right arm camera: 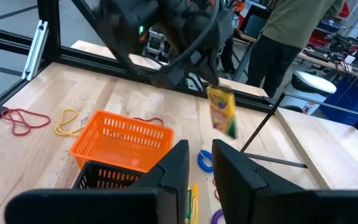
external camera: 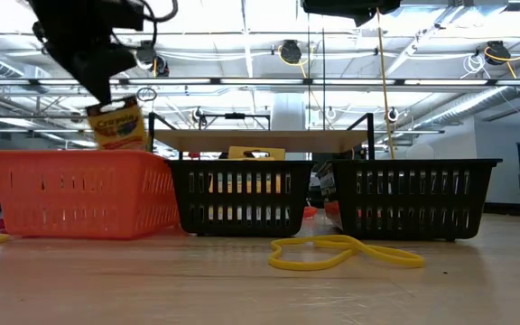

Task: Pick & Place Office Desk Supplies
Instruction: Put the crayon box into the left black bin

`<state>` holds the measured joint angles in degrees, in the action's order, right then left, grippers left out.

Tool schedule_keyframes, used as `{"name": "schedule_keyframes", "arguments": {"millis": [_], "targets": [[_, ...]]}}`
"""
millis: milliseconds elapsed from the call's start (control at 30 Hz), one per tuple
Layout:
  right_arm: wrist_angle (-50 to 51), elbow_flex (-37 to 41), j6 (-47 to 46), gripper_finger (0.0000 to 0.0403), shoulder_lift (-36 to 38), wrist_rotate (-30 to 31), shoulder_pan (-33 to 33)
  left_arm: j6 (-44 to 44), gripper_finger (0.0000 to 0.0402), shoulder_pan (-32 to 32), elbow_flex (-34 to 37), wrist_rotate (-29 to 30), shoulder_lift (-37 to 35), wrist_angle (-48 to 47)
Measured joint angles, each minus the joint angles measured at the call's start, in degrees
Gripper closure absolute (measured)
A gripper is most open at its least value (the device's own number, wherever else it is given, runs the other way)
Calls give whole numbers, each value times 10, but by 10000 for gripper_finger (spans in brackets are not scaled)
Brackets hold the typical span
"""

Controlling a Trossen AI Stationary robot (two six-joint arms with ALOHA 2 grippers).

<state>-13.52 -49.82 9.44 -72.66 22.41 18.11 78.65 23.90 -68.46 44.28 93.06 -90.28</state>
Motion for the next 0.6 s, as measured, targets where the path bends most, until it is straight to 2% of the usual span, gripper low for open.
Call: {"name": "schedule_keyframes", "arguments": {"millis": [267,600], "targets": [[0,0,3,344,0,0,0,-38,401,22,-63,34,0,5],[0,0,4,344,0,0,0,-125,402,89,-200,51,-1,8]]}}
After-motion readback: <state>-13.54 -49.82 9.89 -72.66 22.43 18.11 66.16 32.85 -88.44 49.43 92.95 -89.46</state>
